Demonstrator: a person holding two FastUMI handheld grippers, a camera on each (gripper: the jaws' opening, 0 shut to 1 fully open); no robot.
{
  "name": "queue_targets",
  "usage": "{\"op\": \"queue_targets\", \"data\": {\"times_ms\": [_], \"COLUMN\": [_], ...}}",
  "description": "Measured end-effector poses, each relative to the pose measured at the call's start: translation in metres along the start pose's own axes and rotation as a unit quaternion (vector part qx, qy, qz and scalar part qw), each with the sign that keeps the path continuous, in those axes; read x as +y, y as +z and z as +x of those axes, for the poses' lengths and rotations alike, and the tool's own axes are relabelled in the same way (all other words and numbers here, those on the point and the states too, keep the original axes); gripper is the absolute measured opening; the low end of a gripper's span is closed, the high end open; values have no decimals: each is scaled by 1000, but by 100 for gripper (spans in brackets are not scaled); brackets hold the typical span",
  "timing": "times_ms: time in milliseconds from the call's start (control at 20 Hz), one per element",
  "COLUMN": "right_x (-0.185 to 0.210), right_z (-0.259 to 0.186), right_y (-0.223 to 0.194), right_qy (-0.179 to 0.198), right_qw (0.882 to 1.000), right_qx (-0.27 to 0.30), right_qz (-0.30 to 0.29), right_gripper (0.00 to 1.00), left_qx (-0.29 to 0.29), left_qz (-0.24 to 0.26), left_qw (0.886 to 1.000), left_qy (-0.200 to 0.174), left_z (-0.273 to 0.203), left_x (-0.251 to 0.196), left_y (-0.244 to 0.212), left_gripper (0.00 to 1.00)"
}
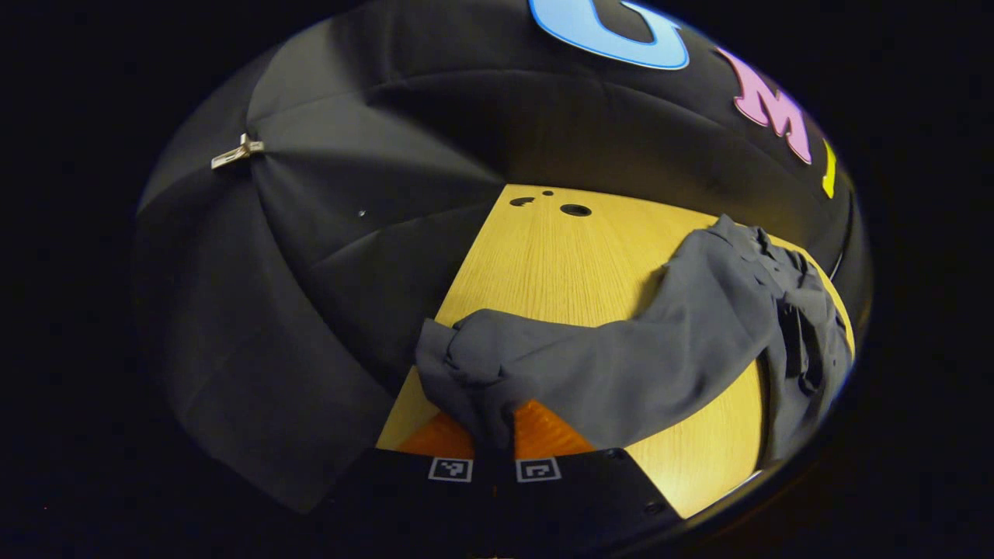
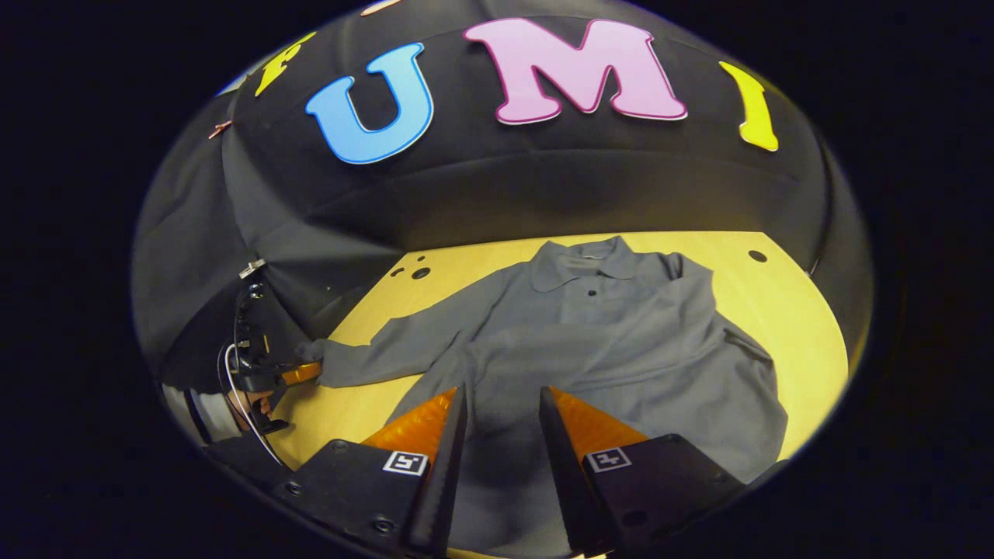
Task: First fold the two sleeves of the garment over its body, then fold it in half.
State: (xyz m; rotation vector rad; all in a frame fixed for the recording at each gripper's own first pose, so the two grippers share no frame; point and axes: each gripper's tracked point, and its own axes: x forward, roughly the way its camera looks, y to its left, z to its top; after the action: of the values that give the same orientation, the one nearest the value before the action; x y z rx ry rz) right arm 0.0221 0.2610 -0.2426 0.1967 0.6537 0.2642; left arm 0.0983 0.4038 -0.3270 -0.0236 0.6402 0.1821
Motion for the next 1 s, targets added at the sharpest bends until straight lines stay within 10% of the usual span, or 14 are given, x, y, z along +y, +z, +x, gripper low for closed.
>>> {"op": "queue_targets", "data": {"times_ms": [350, 1000], "right_x": [-59, -173], "right_z": [-33, -72], "right_y": [5, -6], "right_qy": [-33, -72], "right_qw": [999, 997], "right_qx": [-18, -21], "right_qz": [14, 33], "right_gripper": [59, 59], "left_qx": [-92, -208], "left_qz": [13, 25], "left_qw": [996, 973], "left_qy": [4, -98], "left_z": [-55, -156], "left_x": [-37, -246], "left_y": [64, 163], "left_gripper": [6, 5]}}
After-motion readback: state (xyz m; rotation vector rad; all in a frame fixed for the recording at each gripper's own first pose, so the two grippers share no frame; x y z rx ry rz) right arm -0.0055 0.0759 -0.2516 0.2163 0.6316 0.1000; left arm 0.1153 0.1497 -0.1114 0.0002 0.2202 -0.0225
